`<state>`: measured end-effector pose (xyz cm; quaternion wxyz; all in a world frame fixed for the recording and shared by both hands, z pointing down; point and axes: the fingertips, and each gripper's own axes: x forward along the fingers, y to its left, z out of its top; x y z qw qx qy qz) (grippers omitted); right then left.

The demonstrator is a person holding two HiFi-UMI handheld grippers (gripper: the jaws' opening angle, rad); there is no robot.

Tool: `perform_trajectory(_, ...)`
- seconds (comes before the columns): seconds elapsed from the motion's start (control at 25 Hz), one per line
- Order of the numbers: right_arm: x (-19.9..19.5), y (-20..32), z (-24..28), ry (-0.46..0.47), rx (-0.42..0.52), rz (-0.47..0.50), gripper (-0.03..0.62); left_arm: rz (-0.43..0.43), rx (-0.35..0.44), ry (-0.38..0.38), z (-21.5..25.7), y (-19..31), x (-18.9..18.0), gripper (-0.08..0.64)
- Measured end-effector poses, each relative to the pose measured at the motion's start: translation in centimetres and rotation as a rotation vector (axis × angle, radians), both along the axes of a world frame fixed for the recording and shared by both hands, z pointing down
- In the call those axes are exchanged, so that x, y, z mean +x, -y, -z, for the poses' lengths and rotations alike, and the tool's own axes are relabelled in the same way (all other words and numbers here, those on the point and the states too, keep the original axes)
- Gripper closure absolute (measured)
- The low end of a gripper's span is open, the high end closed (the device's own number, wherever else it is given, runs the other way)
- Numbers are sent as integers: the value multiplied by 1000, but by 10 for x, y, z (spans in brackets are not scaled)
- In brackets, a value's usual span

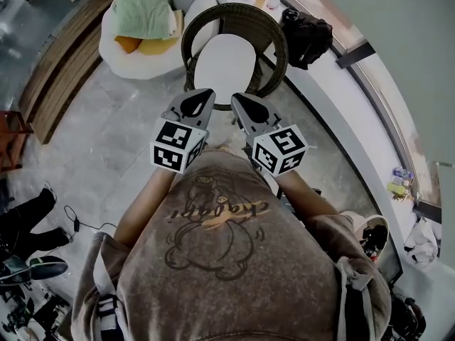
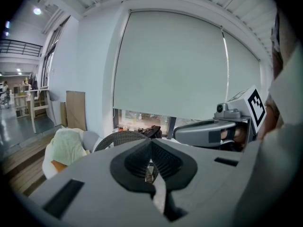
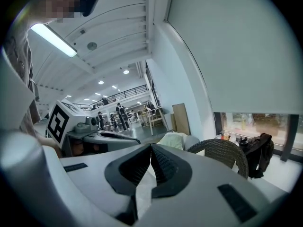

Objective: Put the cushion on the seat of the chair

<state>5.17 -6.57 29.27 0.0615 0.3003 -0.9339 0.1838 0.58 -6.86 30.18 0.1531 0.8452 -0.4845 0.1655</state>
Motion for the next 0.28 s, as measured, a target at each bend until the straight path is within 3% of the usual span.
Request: perform_trajectory(0.28, 0, 4, -4, 8, 7, 11, 572, -2, 3, 5, -7, 6, 3, 555)
